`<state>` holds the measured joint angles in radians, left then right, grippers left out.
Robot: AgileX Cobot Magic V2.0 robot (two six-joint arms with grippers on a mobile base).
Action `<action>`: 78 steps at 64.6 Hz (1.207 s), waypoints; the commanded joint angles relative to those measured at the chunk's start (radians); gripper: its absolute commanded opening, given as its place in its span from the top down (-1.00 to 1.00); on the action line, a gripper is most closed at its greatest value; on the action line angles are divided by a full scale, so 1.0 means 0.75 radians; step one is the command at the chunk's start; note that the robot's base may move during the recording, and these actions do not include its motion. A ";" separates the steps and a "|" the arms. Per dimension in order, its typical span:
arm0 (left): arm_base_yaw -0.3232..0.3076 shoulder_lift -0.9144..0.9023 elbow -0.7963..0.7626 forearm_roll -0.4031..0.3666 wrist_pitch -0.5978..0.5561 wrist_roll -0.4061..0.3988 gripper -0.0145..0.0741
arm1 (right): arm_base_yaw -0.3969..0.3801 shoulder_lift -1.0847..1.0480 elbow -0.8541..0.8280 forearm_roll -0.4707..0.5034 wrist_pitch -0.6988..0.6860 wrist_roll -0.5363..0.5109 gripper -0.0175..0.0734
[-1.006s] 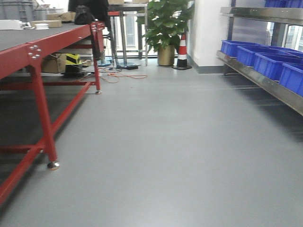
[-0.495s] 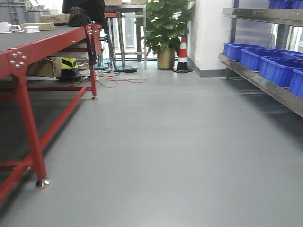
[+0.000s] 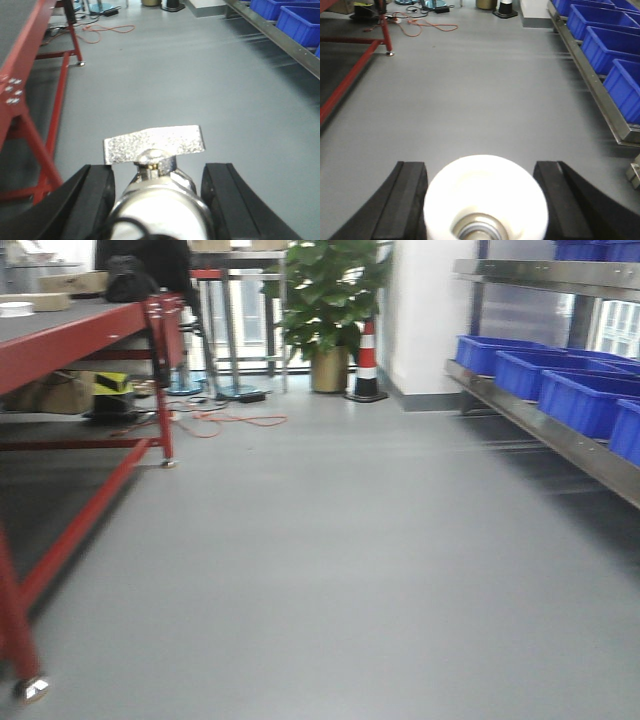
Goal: Place valve from conveyor to right shelf box
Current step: 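Drive the base to the steel shelf of blue bins, holding valves, then move both held valves over a blue bin on the shelf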
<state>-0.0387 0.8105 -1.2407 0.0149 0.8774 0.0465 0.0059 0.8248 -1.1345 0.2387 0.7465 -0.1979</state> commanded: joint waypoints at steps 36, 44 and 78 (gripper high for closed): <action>-0.007 -0.013 -0.011 -0.008 -0.078 -0.009 0.92 | -0.003 -0.011 -0.024 0.005 -0.100 -0.009 0.95; -0.007 -0.013 -0.011 -0.008 -0.078 -0.009 0.92 | -0.003 -0.011 -0.024 0.005 -0.100 -0.009 0.95; -0.007 -0.013 -0.011 -0.008 -0.078 -0.009 0.92 | -0.003 -0.011 -0.024 0.005 -0.100 -0.009 0.95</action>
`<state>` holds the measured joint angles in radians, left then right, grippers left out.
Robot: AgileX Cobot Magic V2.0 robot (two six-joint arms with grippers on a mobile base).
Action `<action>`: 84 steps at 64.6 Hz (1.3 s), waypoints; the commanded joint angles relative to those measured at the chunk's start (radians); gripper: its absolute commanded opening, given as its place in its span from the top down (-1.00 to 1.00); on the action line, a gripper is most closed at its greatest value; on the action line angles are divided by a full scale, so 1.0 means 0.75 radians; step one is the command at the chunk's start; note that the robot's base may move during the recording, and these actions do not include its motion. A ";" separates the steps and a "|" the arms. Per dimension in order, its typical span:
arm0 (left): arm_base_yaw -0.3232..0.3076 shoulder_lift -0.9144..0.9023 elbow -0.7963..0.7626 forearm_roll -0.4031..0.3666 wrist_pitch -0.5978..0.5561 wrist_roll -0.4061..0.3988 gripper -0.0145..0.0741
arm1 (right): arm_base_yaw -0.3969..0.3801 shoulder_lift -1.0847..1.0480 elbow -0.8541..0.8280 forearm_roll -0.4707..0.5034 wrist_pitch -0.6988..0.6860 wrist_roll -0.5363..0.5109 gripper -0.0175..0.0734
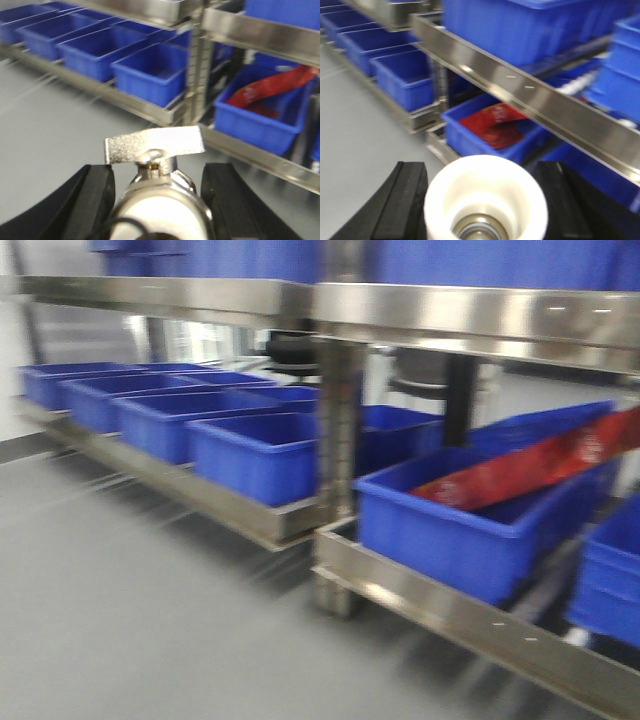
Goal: Place valve from conveyor to right shelf box
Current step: 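Move both held valves over a blue bin on the shelf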
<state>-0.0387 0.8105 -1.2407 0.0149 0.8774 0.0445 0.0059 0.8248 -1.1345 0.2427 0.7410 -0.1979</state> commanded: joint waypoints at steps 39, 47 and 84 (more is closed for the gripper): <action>-0.007 -0.013 -0.011 -0.008 -0.078 -0.007 0.92 | -0.003 -0.011 -0.024 0.000 -0.092 -0.009 0.95; -0.007 -0.013 -0.011 -0.008 -0.078 -0.007 0.92 | -0.003 -0.011 -0.024 0.000 -0.092 -0.009 0.95; -0.007 -0.013 -0.011 -0.008 -0.078 -0.007 0.92 | -0.003 -0.011 -0.024 0.000 -0.092 -0.009 0.95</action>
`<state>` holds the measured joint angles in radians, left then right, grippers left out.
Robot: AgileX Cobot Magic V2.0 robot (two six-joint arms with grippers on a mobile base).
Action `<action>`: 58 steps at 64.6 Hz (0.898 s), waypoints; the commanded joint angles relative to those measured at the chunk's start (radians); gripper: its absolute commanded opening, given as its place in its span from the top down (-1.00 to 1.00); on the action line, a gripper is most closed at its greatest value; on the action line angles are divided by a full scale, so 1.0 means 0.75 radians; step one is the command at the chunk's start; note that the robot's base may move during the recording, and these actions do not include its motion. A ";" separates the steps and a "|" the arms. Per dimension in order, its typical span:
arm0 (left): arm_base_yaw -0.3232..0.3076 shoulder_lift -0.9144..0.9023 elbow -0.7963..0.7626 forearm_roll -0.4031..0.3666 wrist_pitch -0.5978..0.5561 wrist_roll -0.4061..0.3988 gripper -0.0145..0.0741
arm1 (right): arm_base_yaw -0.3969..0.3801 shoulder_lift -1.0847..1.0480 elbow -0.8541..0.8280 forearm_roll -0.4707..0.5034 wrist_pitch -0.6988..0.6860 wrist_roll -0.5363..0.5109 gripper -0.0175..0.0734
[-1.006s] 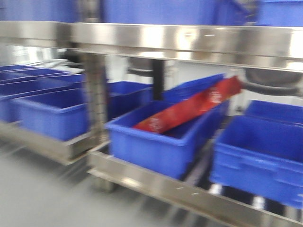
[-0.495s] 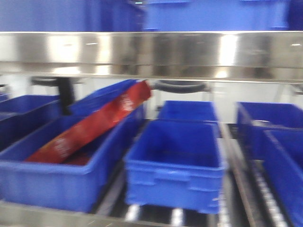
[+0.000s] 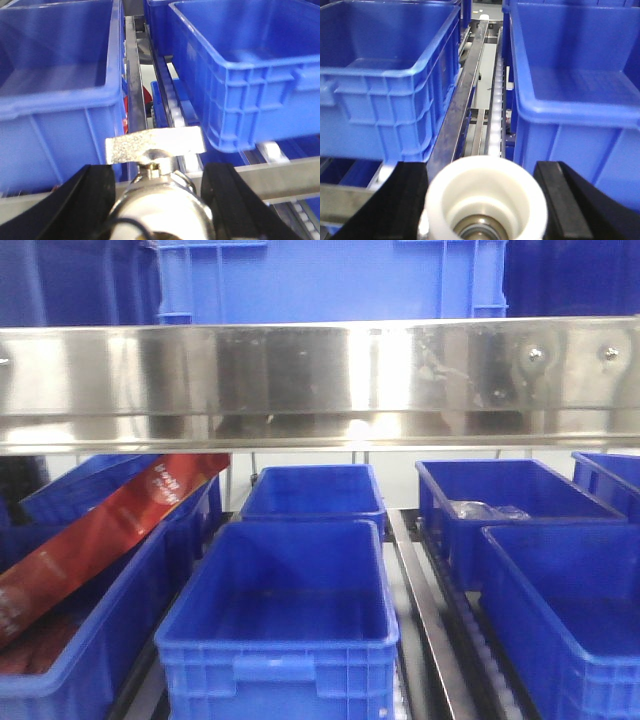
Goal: Place valve from conveyor to right shelf box
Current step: 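Move both held valves over a blue bin on the shelf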
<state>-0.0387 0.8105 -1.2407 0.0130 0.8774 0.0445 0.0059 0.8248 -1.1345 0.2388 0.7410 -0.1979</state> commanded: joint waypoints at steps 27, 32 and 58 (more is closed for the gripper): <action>-0.007 -0.013 -0.011 -0.005 -0.078 -0.007 0.92 | -0.003 -0.011 -0.024 0.005 -0.092 -0.009 0.95; -0.007 -0.013 -0.011 -0.005 -0.078 -0.007 0.92 | -0.003 -0.011 -0.024 0.005 -0.092 -0.009 0.95; -0.007 -0.013 -0.011 -0.005 -0.078 -0.007 0.92 | -0.003 -0.011 -0.024 0.005 -0.092 -0.009 0.95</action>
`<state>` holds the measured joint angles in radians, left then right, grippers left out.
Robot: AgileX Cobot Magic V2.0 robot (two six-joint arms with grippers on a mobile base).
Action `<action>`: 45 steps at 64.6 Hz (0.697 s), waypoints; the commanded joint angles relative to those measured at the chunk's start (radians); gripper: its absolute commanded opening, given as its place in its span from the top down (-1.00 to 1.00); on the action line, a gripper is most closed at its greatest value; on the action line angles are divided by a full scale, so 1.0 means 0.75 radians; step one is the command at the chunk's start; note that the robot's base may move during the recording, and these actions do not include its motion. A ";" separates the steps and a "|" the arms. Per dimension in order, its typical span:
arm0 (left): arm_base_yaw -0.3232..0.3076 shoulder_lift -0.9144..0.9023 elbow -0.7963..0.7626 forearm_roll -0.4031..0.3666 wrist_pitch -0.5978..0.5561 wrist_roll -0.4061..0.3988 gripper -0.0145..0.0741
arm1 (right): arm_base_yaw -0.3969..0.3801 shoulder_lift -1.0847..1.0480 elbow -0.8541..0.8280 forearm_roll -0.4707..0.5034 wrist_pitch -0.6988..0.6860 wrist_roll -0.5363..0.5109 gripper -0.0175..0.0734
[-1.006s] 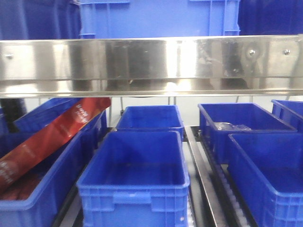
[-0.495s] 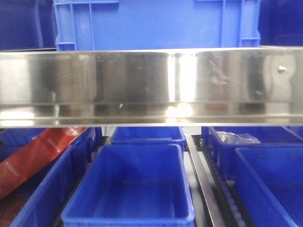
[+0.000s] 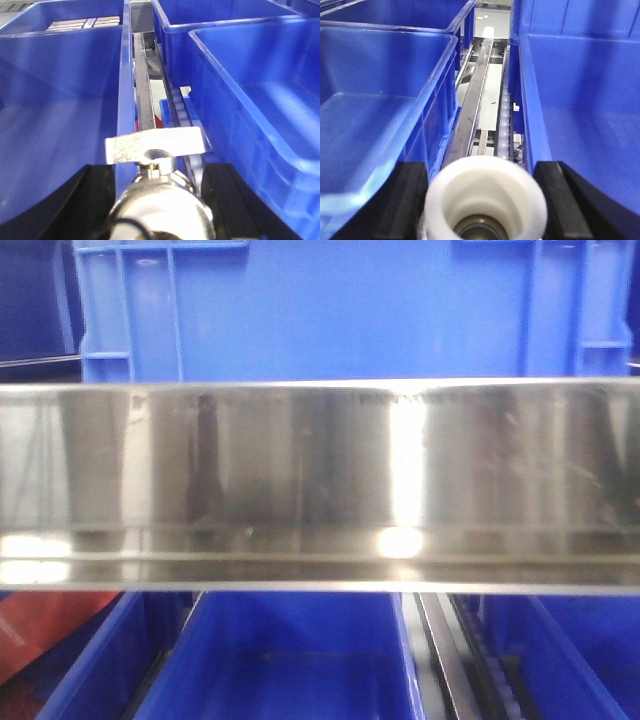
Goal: Place valve from conveyor to right shelf box
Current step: 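Move both held valves over a blue bin on the shelf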
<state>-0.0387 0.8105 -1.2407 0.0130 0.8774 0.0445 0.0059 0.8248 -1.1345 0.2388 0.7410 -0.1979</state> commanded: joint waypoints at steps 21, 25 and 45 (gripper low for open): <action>-0.007 -0.013 -0.011 -0.005 -0.078 -0.007 0.92 | -0.003 -0.011 -0.024 0.005 -0.092 -0.009 0.95; -0.007 -0.013 -0.011 -0.005 -0.078 -0.007 0.92 | -0.003 -0.011 -0.024 0.005 -0.092 -0.009 0.95; -0.007 -0.013 -0.011 -0.005 -0.078 -0.007 0.92 | -0.003 -0.011 -0.024 0.005 -0.092 -0.009 0.95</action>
<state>-0.0387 0.8105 -1.2407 0.0130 0.8774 0.0445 0.0059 0.8248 -1.1345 0.2388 0.7410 -0.1979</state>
